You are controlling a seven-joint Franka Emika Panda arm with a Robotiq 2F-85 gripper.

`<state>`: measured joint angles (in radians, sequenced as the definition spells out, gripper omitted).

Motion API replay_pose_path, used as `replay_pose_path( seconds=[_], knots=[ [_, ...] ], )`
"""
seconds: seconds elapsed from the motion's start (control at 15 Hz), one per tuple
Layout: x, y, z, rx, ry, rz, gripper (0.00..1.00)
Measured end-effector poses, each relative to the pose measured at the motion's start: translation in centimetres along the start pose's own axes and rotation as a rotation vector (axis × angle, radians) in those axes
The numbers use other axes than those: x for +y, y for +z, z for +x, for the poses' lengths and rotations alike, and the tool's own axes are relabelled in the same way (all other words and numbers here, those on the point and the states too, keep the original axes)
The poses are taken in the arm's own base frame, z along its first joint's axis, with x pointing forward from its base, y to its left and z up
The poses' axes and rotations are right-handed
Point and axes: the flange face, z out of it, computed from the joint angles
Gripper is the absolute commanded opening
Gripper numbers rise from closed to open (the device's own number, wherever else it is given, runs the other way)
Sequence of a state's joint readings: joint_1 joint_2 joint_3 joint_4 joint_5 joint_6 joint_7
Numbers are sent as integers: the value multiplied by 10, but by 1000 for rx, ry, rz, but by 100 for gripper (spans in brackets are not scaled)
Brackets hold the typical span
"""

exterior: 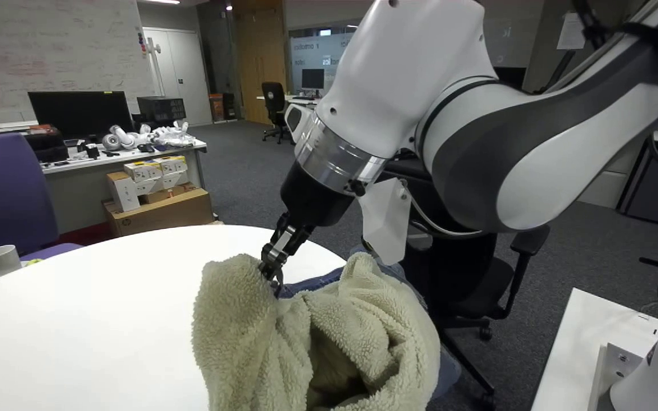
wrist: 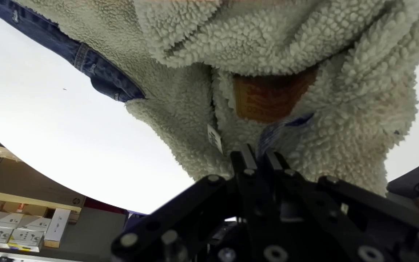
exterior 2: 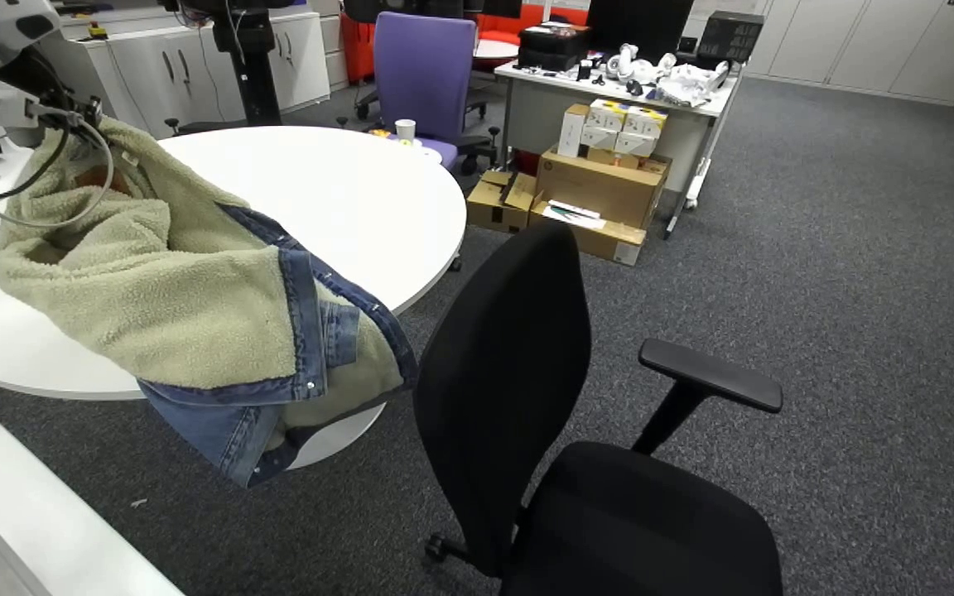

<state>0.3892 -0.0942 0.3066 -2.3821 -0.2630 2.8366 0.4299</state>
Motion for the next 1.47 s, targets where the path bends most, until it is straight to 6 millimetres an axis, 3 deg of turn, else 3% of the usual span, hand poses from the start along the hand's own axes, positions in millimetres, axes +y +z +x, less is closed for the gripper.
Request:
replay_pose_path(
  seconds=[0.2,0.53,0.8,1.0,1.2,1.47],
  knots=[
    [26,-14,24,50,79,-20,2],
    [114,-71,66,173,289,-78,2],
    [191,-109,66,212,476,-138,2],
    [236,-131,57,247,583,-177,2],
    [264,-139,49,258,648,-203,2],
    [281,-144,43,267,691,-222,2]
  ],
)
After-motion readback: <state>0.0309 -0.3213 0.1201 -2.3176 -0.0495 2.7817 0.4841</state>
